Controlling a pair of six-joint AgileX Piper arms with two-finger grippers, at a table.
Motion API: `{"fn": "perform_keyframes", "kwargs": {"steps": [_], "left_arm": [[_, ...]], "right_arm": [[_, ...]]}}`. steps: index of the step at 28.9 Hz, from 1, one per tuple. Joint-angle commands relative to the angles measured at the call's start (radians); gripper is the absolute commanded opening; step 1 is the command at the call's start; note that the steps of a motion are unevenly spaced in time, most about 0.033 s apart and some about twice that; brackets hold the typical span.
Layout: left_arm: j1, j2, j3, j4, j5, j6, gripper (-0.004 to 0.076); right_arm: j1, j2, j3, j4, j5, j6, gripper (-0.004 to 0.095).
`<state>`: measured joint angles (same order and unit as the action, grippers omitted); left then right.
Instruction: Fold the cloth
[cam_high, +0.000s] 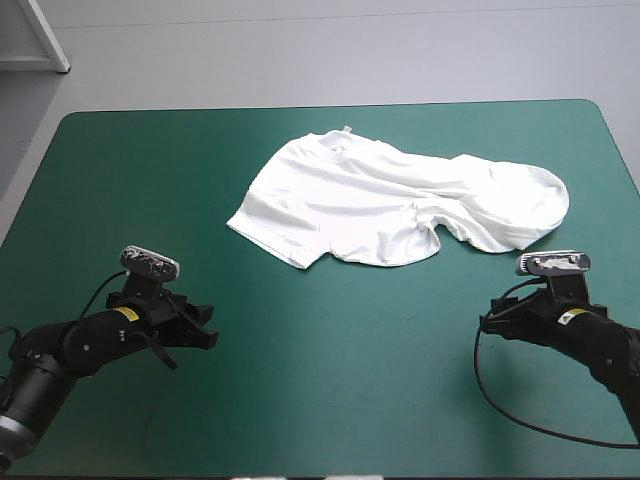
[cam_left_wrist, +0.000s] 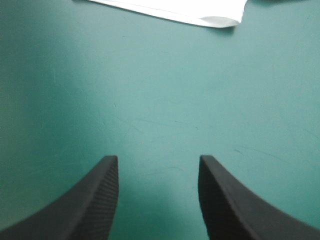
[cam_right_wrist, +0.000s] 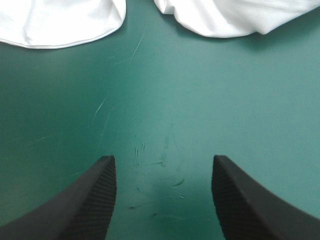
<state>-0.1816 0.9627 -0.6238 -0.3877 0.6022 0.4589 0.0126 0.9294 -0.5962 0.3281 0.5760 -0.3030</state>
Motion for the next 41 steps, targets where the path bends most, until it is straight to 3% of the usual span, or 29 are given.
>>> {"fn": "perform_keyframes", "kwargs": {"steps": [1, 10, 17, 41], "left_arm": [[0.001, -0.015, -0.036, -0.031, -0.043, -0.003, 0.0365], [0.001, -0.015, -0.036, -0.099, -0.062, -0.003, 0.0365], [0.001, 0.013, -0.066, -0.143, -0.223, 0.003, 0.0365], [0.001, 0.822, -0.833, -0.113, -0.157, 0.055, 0.0369]], "right_arm": [[-0.003, -0.013, -0.03, 0.012, -0.044, -0.003, 0.0532], [-0.003, -0.013, -0.03, 0.012, -0.035, -0.003, 0.0532], [-0.003, -0.013, -0.03, 0.012, 0.023, 0.004, 0.0532], [-0.003, -0.013, -0.032, 0.047, 0.045, 0.007, 0.0532]]}}
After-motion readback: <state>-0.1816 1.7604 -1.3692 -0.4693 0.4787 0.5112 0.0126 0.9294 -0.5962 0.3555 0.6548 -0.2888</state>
